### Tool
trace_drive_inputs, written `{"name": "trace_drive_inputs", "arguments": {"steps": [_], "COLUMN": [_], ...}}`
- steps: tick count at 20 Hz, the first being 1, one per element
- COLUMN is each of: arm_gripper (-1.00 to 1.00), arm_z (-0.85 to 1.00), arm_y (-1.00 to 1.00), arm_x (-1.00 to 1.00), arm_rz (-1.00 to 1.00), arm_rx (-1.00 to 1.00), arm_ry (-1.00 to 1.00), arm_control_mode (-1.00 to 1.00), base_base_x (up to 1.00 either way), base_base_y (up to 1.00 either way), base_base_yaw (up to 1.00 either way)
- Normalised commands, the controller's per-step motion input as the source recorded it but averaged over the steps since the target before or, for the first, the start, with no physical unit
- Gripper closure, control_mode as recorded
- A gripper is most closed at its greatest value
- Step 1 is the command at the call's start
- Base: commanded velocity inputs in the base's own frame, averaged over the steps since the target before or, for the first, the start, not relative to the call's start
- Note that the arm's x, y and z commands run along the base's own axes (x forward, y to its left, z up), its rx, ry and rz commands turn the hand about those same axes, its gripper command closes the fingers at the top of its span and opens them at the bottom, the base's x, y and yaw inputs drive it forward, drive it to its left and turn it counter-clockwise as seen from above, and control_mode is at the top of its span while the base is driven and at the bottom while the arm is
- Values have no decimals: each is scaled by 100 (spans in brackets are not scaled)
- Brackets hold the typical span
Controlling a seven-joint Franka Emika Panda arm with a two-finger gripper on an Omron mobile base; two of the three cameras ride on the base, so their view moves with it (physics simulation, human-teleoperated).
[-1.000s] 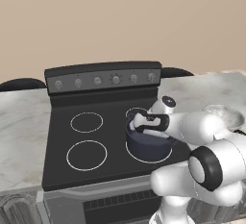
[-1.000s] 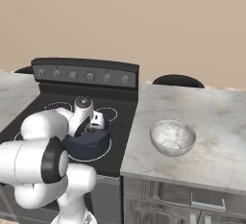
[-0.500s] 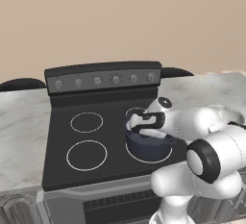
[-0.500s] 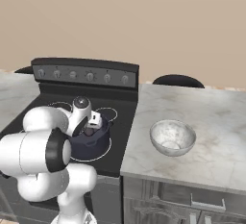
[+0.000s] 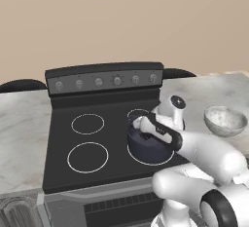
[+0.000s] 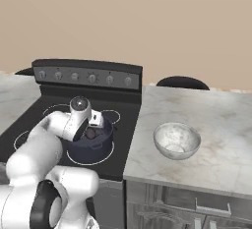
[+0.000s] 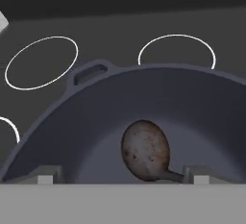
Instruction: Open the cabinet and move the ladle to the pot. Then close the cabinet.
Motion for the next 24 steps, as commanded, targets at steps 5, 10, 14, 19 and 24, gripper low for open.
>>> {"name": "trace_drive_inputs", "arguments": {"steps": [5,10,14,19,24], "arm_gripper": [-100,-100,-100,-100,-100], "arm_z": [100,100,100,100,100], "arm_y": [-20,-18,-21,-25,-27], "arm_x": [-56,-53,-53,-52,-53], "arm_rz": [0,-2,-5,-9,-9], "arm_rx": [0,0,0,-5,-5], "arm_ry": [-7,0,13,37,44], "arm_control_mode": [-100,-100,-100,-100,-100], "base_base_x": [0,0,0,0,0], "base_base_y": [0,0,0,0,0], "base_base_yaw": [0,0,0,0,0]}}
